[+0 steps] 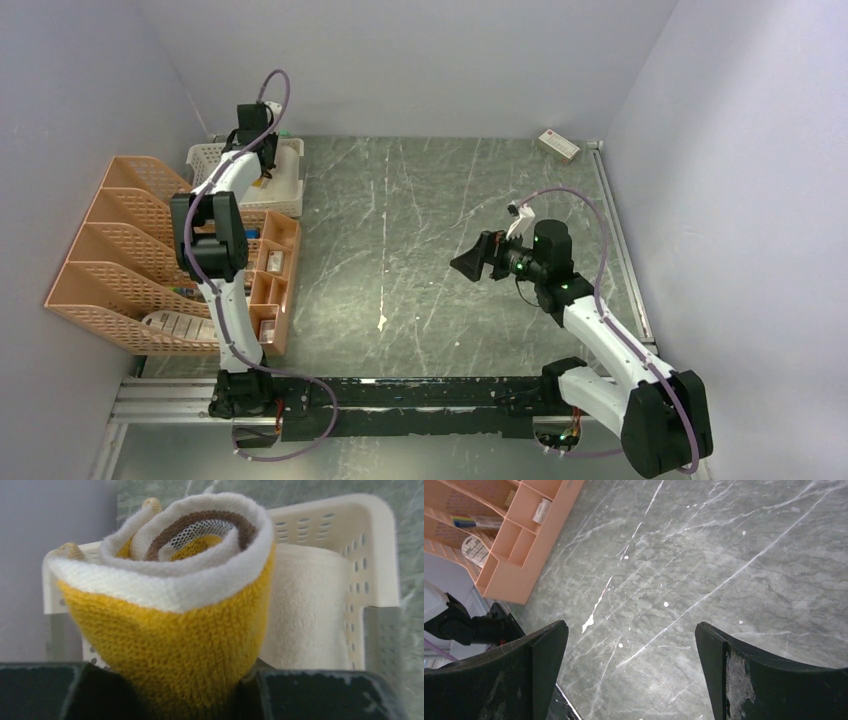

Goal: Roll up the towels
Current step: Place the towel in the bin.

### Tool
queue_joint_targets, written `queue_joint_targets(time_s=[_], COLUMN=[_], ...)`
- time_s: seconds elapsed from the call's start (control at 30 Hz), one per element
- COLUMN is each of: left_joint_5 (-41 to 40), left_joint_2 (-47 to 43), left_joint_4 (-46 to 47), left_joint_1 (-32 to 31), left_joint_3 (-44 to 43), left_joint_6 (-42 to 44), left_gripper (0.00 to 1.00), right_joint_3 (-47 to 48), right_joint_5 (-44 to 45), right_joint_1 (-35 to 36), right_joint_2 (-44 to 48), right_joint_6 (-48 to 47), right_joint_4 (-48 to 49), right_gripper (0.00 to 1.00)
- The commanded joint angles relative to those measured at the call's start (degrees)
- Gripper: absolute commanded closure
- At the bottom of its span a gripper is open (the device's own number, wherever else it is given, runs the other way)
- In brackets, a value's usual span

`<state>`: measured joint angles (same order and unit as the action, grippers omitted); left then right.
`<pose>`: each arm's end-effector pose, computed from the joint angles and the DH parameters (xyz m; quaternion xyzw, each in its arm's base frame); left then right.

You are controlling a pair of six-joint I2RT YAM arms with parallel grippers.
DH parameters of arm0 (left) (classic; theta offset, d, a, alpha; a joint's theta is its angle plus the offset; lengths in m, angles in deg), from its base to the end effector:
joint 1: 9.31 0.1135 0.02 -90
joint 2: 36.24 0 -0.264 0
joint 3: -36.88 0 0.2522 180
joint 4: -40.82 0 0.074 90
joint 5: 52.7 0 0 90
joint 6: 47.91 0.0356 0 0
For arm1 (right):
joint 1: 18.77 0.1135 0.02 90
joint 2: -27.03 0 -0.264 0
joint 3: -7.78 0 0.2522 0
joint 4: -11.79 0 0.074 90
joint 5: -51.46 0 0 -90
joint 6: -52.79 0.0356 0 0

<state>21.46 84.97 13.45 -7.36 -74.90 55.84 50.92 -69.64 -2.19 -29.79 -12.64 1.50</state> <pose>0.4917 0.0265 0.2331 0.0297 0.8873 0.1826 0.4225 0.2018 0.0793 0.2324 -0.0894 0.8160 0.3949 0.4124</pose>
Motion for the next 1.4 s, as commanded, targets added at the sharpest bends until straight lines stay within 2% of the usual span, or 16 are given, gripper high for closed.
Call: queue_joint_targets(time_s=[0.0,0.13,0.33,0.63,0.83,0.87,0.9,0.97,1.0,1.03,1.2,1.37], left_joint_5=[3.95,6.6,11.92,32.19,37.48,37.12,36.32,32.52,31.1,29.7,24.12,20.83], left_joint_2=[4.21,10.05,12.16,14.26,15.76,16.02,16.3,17.0,17.06,16.94,15.13,9.99], left_joint_4=[4.78,-1.82,-2.21,-9.2,-13.9,-14.83,-15.93,-18.53,-19.54,-20.09,-21.77,-19.24], left_joint_1=[2.73,4.64,7.18,6.39,5.42,5.44,5.48,5.44,5.49,5.47,5.47,5.46], left_joint_3=[-2.4,-9.4,-9.97,-10.65,-16.09,-16.92,-17.73,-19.64,-20.08,-20.26,-20.29,-18.31], left_joint_6=[6.06,5.88,2.52,-2.75,-6.29,-6.67,-7.14,-7.88,-7.87,-7.87,-7.25,-7.69], left_gripper=[0.93,0.93,0.93,0.93,0.91,0.88,0.79,0.48,0.14,0.01,0.0,0.0], right_joint_3=[-1.51,-1.94,-1.77,-1.75,-2.0,-1.93,-1.92,-1.91,-1.96,-1.96,-1.75,-1.4], right_joint_5=[-1.24,-1.09,-1.6,-1.65,-1.99,-1.97,-1.92,-1.74,-1.76,-1.78,-1.66,-1.48], right_joint_1=[0.62,0.62,0.63,0.74,1.02,1.14,1.18,1.32,1.34,1.35,1.7,1.97], right_joint_2=[2.2,3.72,3.73,3.41,3.15,3.19,3.25,3.38,3.46,3.47,3.24,2.95], right_joint_6=[-0.98,-1.18,-1.28,-1.29,-1.27,-1.29,-1.32,-1.38,-1.35,-1.33,-1.37,-1.38], right_joint_4=[-0.92,-2.07,-2.41,-2.08,-2.05,-2.1,-2.18,-2.36,-2.35,-2.33,-2.28,-2.28], right_gripper=[0.0,0.0,0.0,0.0,0.0,0.0,0.0,0.0,0.0,0.0,0.0,0.0])
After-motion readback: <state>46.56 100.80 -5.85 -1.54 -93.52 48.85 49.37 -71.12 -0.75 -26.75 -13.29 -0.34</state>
